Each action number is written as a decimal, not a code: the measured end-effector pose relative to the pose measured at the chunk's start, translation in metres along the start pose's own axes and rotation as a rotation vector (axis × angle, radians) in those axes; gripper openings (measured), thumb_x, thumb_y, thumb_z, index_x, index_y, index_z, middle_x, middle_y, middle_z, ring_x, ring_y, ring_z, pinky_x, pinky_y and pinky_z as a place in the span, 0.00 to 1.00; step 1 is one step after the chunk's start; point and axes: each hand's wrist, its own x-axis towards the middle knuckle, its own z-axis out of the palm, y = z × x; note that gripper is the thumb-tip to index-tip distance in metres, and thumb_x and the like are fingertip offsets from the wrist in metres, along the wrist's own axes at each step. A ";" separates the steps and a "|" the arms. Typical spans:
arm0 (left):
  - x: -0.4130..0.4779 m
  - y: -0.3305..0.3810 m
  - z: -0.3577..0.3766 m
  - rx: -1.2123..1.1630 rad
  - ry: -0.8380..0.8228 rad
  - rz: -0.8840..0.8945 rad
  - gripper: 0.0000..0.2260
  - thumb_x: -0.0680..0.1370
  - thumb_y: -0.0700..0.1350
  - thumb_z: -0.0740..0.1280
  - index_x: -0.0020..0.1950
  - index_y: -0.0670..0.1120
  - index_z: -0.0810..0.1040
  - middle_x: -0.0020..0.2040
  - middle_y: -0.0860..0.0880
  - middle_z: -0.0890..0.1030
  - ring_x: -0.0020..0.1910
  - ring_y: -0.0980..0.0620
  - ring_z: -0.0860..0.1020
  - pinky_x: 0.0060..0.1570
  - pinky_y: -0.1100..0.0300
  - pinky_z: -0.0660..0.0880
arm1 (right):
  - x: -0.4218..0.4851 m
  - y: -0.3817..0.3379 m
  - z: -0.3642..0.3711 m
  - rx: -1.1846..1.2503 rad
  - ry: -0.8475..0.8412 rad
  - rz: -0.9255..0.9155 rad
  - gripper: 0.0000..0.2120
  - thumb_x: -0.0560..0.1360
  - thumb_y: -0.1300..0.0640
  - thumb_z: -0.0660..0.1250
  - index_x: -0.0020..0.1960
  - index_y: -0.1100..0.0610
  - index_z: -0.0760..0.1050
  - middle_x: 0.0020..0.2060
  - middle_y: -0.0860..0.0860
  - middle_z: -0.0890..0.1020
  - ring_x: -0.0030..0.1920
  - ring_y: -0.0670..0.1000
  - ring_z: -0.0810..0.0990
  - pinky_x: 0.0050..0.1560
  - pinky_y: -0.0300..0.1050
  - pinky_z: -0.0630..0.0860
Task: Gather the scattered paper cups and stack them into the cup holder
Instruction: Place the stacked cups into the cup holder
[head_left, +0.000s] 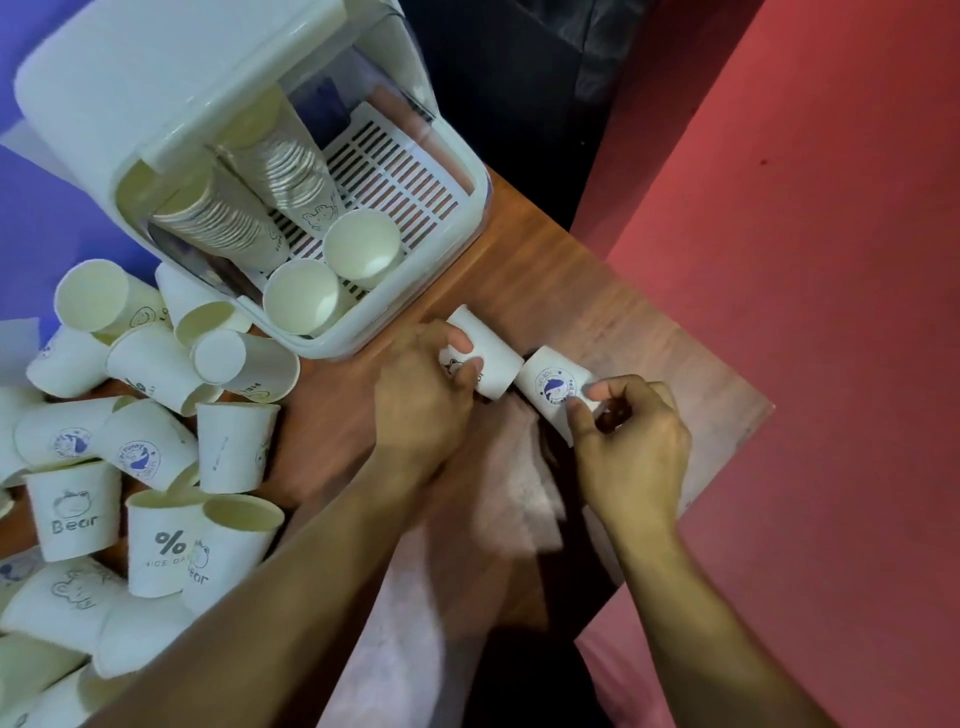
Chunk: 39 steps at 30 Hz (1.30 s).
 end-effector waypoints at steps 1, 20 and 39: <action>-0.002 0.001 0.001 0.006 -0.010 -0.002 0.08 0.74 0.46 0.71 0.48 0.56 0.75 0.51 0.53 0.76 0.46 0.55 0.74 0.44 0.63 0.65 | 0.000 0.003 0.001 0.006 -0.003 0.017 0.07 0.70 0.56 0.75 0.45 0.51 0.79 0.44 0.47 0.76 0.38 0.48 0.77 0.42 0.48 0.77; -0.041 0.031 -0.071 -0.255 0.297 -0.035 0.20 0.76 0.46 0.71 0.65 0.54 0.68 0.38 0.59 0.77 0.37 0.59 0.77 0.39 0.55 0.76 | -0.004 -0.073 -0.015 0.399 0.080 -0.232 0.28 0.69 0.60 0.77 0.64 0.49 0.69 0.56 0.50 0.71 0.45 0.54 0.81 0.41 0.41 0.80; -0.003 -0.019 -0.136 0.026 0.558 0.043 0.09 0.78 0.49 0.67 0.54 0.50 0.85 0.47 0.51 0.84 0.44 0.49 0.81 0.43 0.55 0.76 | 0.050 -0.170 0.070 0.214 -0.100 -0.918 0.12 0.71 0.68 0.71 0.53 0.59 0.83 0.44 0.52 0.84 0.43 0.50 0.83 0.47 0.40 0.78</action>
